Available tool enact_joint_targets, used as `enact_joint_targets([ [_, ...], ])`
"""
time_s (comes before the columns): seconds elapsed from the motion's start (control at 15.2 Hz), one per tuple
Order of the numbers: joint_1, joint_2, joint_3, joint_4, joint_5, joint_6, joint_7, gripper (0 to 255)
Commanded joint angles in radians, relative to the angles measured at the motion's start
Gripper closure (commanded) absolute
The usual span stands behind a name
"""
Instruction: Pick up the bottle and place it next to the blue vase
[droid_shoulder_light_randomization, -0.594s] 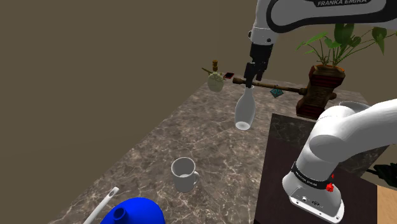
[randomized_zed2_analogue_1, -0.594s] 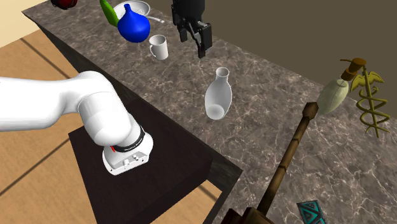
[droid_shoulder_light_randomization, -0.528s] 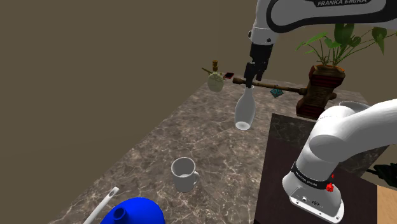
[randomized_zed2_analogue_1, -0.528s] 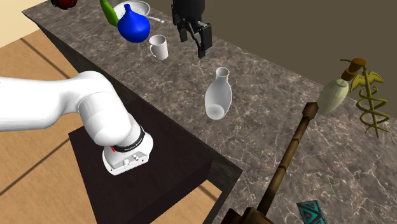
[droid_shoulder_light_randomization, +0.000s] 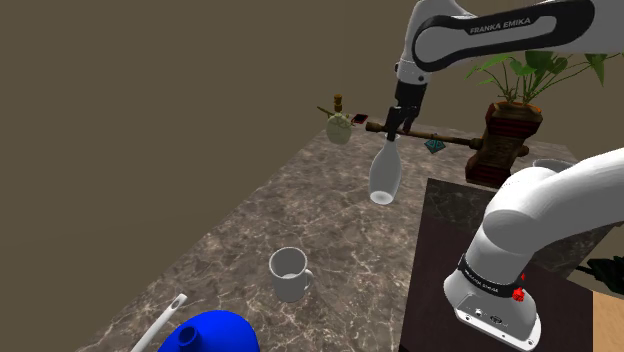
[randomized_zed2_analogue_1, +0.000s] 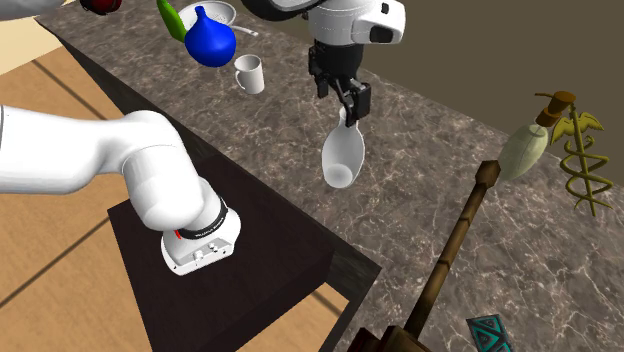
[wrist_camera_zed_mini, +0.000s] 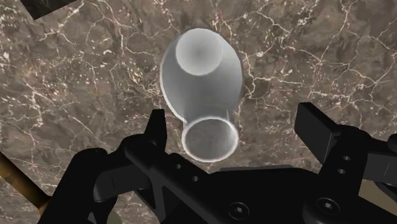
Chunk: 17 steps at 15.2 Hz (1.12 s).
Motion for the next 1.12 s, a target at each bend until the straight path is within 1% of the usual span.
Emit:
enact_joint_targets([
  [0.0, -0.008, 0.029, -0.022, 0.002, -0.008, 0.035, -0.016, 0],
  [0.46, -0.010, 0.053, -0.033, -0.084, -0.015, 0.145, -0.015, 0],
  [0.99, -0.010, 0.053, -0.033, -0.084, -0.015, 0.145, -0.015, 0],
  [1.06, -0.010, 0.053, -0.033, -0.084, -0.015, 0.145, -0.015, 255],
])
